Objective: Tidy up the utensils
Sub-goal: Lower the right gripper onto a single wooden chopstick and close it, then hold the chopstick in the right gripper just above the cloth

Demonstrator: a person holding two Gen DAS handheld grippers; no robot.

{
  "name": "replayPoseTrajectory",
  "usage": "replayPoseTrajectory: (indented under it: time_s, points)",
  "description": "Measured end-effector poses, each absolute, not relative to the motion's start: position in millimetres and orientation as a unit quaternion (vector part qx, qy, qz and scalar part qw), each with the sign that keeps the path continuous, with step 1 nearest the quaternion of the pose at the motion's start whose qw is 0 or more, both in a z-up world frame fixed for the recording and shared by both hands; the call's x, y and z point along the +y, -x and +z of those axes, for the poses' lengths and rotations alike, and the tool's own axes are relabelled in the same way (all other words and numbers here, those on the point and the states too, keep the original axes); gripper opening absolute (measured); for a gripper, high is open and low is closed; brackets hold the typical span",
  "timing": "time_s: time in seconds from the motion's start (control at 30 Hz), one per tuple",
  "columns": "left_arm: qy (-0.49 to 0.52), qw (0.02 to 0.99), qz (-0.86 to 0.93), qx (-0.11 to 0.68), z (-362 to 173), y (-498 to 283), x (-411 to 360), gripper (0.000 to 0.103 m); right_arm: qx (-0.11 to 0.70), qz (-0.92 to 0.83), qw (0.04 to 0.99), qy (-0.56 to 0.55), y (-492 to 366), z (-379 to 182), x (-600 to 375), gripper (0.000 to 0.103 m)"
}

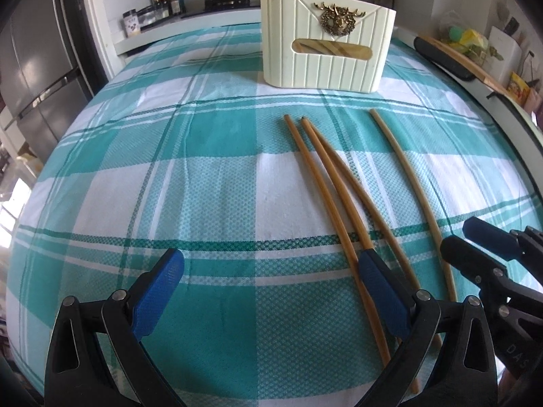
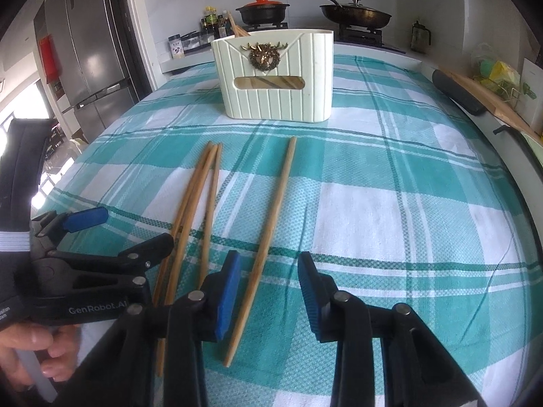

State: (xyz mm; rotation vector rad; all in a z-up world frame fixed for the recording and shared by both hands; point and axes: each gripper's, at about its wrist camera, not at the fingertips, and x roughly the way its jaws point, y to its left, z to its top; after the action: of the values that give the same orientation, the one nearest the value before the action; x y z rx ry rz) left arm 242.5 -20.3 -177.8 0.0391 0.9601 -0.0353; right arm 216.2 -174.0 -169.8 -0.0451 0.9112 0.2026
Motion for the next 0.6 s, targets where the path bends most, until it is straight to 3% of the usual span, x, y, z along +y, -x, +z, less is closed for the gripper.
replayPoseTrajectory:
  time_s: [0.07,0.13,0.2,0.6]
  points:
    - [-0.019,0.886,-0.016,0.462,-178,-242,-18,0.102,0.445,0.105,0.889,0.03,-217,-175,-169,0.031]
    - [-0.022,0.886,-0.012,0.463,-178,-241,-15,0.102,0.452,0.108,0.885,0.044,-219,-180,-162,0.017]
    - [-0.028,0.884,-0.005,0.467,-181,-242,-12,0.102,0.457,0.102,0.882,0.057,-219,-184,-160,0.01]
    - [0.0,0.885,-0.037,0.463,-176,-239,-16,0.102,0.462,0.059,0.883,0.057,-214,-181,-174,0.008]
